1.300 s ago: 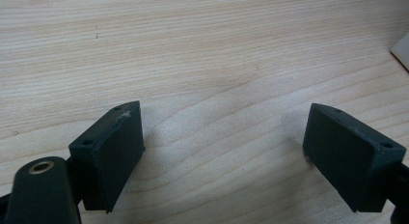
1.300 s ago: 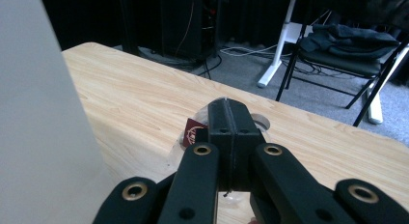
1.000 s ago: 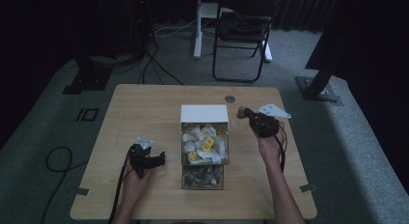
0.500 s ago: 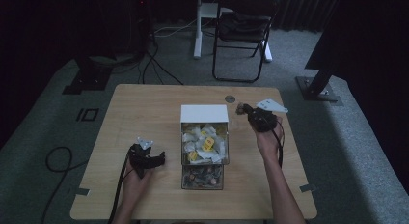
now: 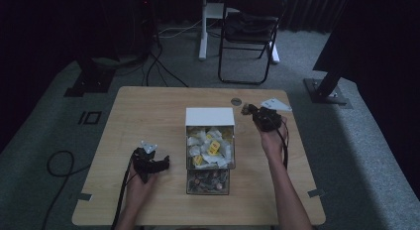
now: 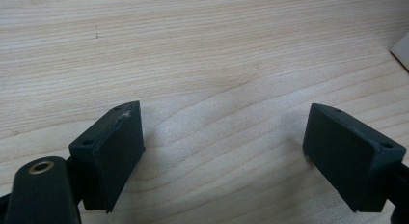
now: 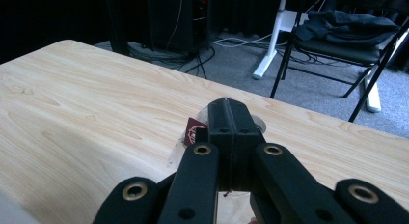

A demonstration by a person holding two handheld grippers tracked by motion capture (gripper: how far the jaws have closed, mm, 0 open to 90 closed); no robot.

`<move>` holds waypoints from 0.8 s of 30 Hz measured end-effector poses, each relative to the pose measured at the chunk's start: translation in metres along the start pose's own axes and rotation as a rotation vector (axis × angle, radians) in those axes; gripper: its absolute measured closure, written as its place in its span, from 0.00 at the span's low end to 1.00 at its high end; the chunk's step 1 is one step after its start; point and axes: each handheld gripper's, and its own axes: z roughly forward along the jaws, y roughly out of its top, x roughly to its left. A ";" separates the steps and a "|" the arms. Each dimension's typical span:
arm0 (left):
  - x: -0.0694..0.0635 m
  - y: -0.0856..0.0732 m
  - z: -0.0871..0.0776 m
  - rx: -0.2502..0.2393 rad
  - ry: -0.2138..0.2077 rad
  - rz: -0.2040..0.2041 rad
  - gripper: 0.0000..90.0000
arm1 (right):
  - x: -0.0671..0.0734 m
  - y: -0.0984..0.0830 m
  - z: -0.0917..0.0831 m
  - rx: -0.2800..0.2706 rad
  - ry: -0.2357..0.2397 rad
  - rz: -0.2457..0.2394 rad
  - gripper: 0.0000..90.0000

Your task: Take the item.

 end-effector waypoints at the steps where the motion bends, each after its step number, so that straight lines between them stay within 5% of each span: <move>1: 0.000 0.000 0.000 0.000 0.000 0.000 0.17 | 0.000 0.000 0.001 0.003 -0.002 0.001 1.00; 16: 0.000 0.000 0.000 0.000 0.000 0.000 0.17 | -0.006 -0.002 0.023 0.052 -0.028 0.003 1.00; 19: 0.000 0.000 0.000 0.000 0.000 0.001 0.17 | -0.008 -0.004 0.027 0.060 -0.024 0.008 0.74; 24: 0.000 0.000 0.000 0.000 0.000 0.000 0.17 | -0.011 -0.005 0.024 0.052 -0.047 0.035 0.56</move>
